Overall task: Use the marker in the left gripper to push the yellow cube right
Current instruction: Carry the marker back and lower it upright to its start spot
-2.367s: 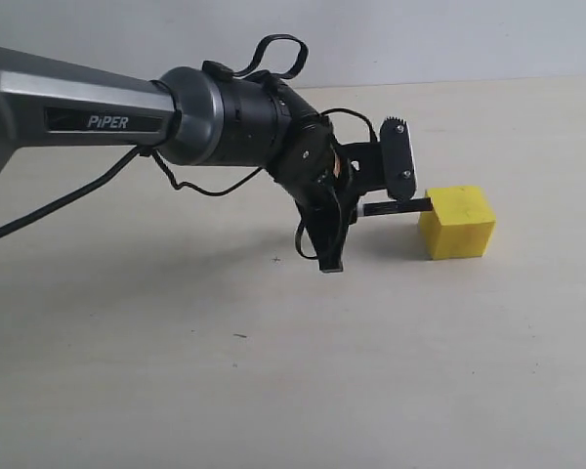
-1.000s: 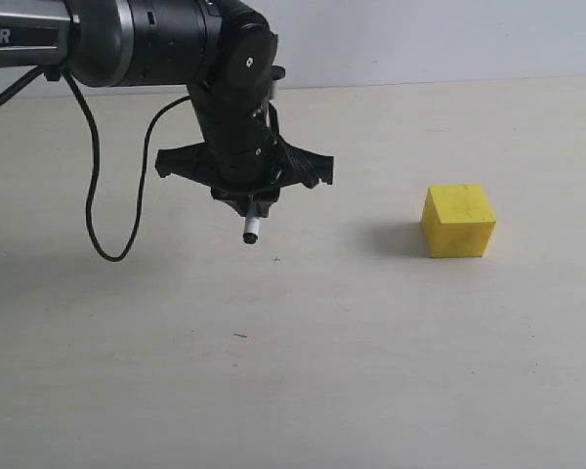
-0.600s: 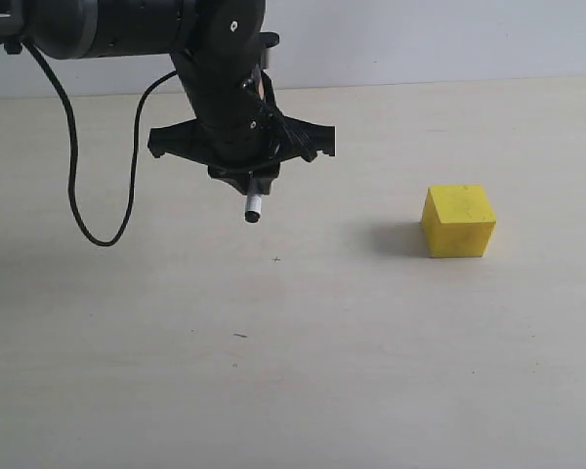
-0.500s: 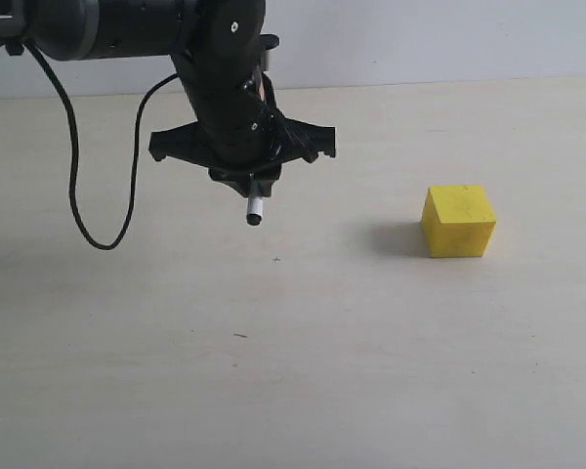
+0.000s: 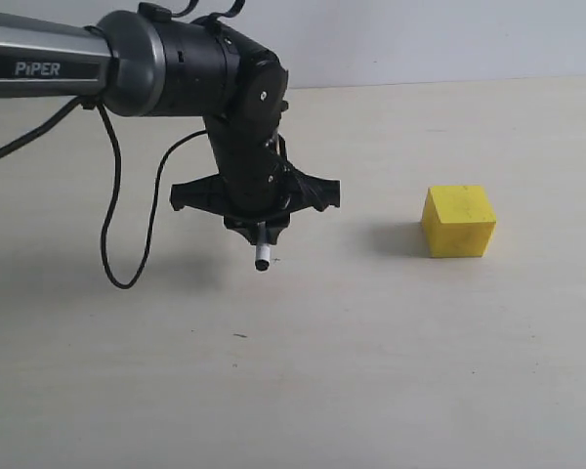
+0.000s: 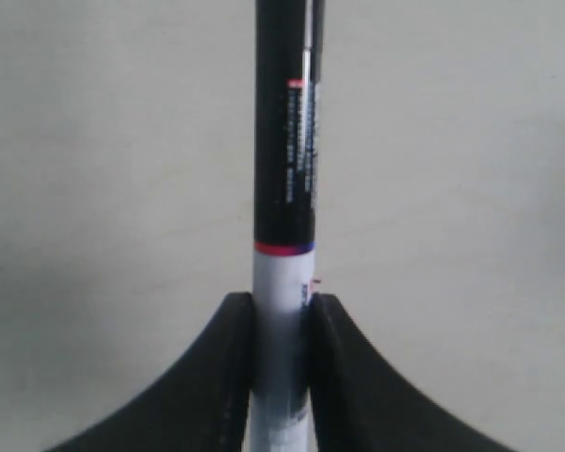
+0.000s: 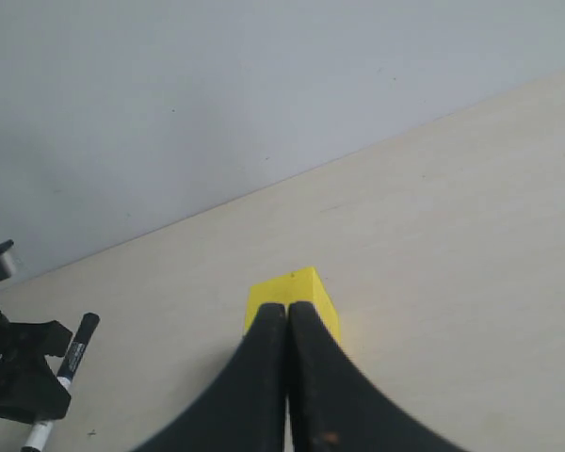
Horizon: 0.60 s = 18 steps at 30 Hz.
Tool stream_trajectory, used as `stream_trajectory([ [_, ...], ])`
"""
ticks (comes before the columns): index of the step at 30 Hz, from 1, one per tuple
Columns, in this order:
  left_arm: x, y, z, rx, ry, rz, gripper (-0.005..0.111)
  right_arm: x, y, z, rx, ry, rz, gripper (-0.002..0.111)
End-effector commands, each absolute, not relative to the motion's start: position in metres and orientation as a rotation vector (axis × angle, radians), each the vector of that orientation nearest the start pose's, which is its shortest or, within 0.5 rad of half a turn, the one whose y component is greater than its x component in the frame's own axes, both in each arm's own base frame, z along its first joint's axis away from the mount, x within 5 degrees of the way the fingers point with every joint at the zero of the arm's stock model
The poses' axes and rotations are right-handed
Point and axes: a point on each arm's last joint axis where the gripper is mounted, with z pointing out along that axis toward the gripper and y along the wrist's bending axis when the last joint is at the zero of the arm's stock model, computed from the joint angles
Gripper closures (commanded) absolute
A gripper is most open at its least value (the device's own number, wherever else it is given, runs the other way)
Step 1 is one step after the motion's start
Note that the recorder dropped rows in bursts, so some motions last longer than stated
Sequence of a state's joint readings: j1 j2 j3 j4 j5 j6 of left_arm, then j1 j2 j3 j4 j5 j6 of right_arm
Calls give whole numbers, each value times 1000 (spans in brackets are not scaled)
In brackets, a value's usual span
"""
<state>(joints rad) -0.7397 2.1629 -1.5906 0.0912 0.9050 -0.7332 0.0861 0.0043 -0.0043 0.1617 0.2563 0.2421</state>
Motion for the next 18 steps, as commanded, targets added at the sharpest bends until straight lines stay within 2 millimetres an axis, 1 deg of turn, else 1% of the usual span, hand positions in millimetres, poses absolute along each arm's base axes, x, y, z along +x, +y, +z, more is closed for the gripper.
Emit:
stream_trajectory([
  [1, 329, -295, 136, 63, 2971, -107, 107, 55, 8, 192, 241, 1720, 380, 108],
  [5, 330, -296, 124, 64, 2985, -94, 107, 55, 8, 192, 241, 1720, 380, 108],
  [8, 330, -296, 118, 63, 2990, -91, 107, 55, 8, 192, 241, 1720, 380, 108],
  [13, 331, -297, 114, 63, 2987, -96, 106, 55, 8, 192, 241, 1720, 380, 108],
  [15, 331, -297, 114, 63, 2987, -96, 105, 55, 8, 192, 241, 1720, 380, 108],
  [18, 331, -297, 114, 63, 2987, -96, 96, 55, 8, 192, 241, 1720, 380, 108],
])
